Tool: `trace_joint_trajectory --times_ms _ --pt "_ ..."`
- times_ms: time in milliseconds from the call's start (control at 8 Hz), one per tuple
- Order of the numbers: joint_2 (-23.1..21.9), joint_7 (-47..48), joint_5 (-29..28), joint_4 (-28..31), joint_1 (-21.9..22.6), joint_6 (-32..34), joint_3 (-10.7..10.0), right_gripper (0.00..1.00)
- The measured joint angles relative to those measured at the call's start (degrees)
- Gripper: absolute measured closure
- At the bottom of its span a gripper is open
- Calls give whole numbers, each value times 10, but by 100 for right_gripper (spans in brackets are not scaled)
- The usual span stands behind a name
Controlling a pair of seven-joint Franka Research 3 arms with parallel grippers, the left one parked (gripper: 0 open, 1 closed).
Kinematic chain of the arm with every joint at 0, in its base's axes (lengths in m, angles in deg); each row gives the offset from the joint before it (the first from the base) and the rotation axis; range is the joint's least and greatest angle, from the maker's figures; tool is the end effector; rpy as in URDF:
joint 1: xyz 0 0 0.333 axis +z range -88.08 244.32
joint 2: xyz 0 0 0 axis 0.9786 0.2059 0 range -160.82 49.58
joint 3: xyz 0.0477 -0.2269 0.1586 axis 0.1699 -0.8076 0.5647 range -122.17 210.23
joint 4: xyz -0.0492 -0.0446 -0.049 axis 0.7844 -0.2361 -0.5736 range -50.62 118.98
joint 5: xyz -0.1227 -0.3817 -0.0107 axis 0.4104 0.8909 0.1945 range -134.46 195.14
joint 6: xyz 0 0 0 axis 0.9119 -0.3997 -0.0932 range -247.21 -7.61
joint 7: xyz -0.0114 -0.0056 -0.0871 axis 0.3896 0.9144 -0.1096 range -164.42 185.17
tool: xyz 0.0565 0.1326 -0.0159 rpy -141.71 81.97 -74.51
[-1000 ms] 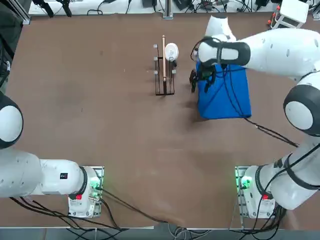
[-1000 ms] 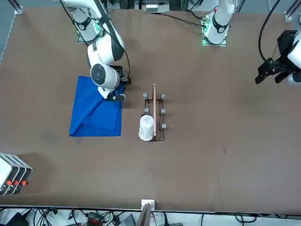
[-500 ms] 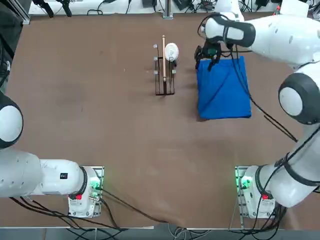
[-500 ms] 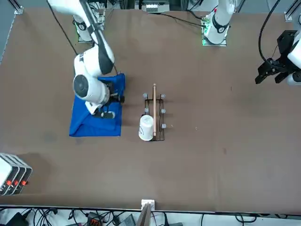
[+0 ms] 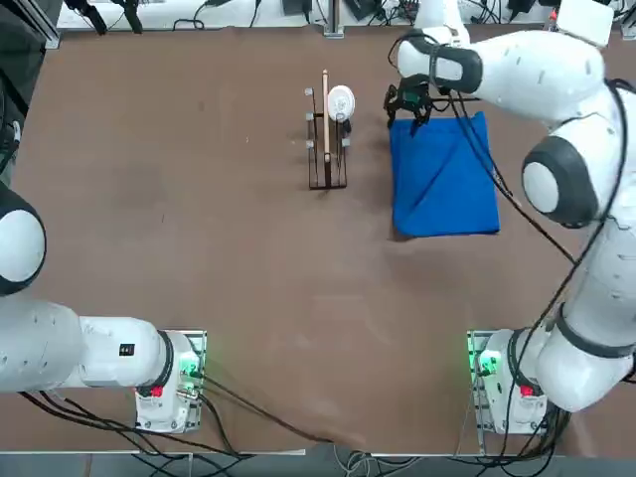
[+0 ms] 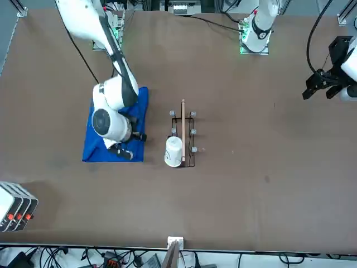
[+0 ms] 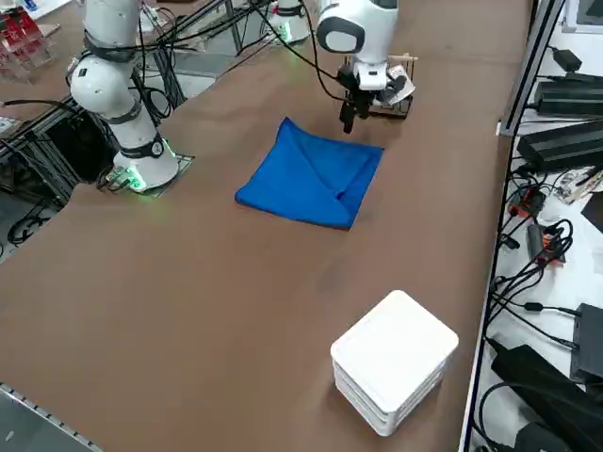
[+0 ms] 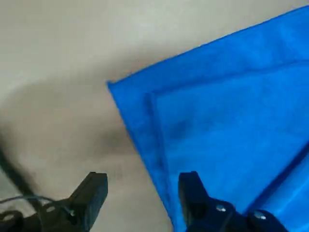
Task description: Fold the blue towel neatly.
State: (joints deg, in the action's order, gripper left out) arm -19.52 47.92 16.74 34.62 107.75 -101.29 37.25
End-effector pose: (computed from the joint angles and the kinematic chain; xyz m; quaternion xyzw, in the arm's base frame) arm 0.5966 0.2776 0.1803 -0.9781 0.1831 0.0977 0.0166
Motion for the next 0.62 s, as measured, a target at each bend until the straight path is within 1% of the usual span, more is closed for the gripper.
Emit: trace_joint_trajectory --times_ms 125,250,375,625 --pt "18 31 14 -16 0 0 -2 21" --pt "29 45 20 -24 -1 0 -9 26" --pt "35 49 22 -27 -2 -5 -15 27" --pt "45 61 22 -28 -6 -30 -18 31"
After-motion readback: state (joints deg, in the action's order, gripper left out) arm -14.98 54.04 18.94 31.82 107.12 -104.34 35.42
